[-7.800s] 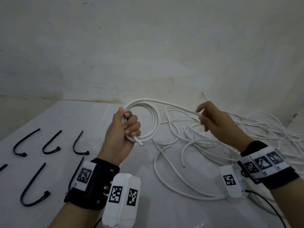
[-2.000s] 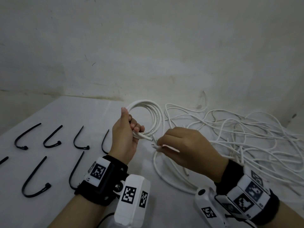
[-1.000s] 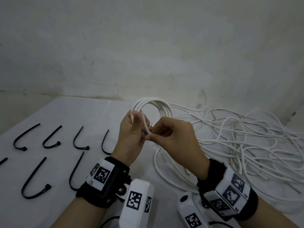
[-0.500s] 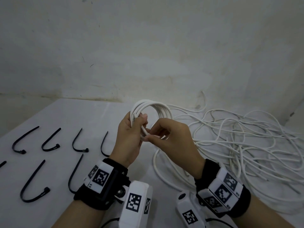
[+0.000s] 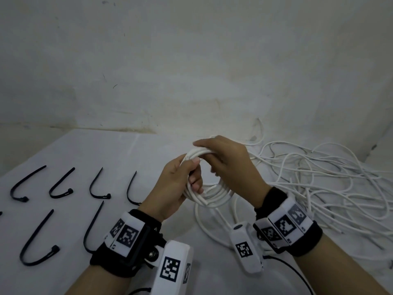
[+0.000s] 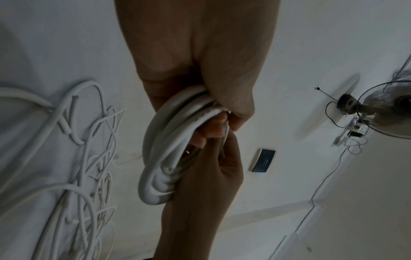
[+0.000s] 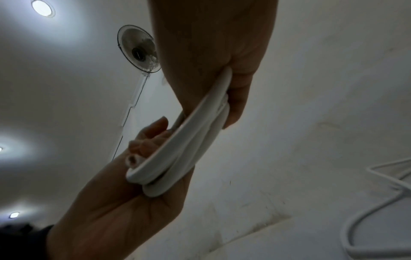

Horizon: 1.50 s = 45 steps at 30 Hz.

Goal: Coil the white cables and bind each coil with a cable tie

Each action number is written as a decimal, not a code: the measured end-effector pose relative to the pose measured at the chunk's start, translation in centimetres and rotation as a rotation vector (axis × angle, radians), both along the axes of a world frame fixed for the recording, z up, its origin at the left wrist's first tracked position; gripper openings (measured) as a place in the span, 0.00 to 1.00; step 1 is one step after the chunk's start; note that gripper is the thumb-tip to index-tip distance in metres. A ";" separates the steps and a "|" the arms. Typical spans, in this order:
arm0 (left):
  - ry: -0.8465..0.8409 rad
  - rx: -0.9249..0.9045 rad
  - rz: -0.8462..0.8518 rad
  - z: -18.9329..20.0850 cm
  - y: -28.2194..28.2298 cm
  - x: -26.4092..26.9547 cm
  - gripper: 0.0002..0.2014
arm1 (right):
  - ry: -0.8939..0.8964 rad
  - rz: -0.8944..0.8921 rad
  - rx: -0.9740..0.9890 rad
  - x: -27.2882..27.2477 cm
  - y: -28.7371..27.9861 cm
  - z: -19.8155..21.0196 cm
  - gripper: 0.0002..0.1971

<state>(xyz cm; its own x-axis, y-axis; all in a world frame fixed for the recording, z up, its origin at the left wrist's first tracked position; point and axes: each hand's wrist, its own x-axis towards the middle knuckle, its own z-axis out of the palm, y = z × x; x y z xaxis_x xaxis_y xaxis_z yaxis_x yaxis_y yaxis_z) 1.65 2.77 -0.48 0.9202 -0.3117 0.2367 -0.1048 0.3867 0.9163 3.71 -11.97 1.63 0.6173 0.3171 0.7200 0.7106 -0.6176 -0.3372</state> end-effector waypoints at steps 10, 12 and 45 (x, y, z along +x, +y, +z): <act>0.137 0.049 0.058 0.4 0.7 0.7 0.17 | 0.165 -0.085 0.114 -0.1 1.4 -0.9 0.07; 0.148 0.042 0.052 0.4 1.0 0.7 0.18 | 0.292 -0.008 0.128 -0.3 1.4 -0.3 0.05; 0.197 -0.038 -0.004 -0.5 0.6 1.5 0.11 | 0.663 0.111 0.866 0.1 1.9 -1.3 0.11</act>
<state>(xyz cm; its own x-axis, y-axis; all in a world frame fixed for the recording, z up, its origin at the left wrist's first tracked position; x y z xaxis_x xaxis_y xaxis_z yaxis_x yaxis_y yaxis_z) 3.14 3.34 -1.00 0.9488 -0.3094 0.0644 0.0762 0.4218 0.9035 3.77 -10.10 0.29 0.9637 -0.0583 0.2607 0.2644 0.0691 -0.9619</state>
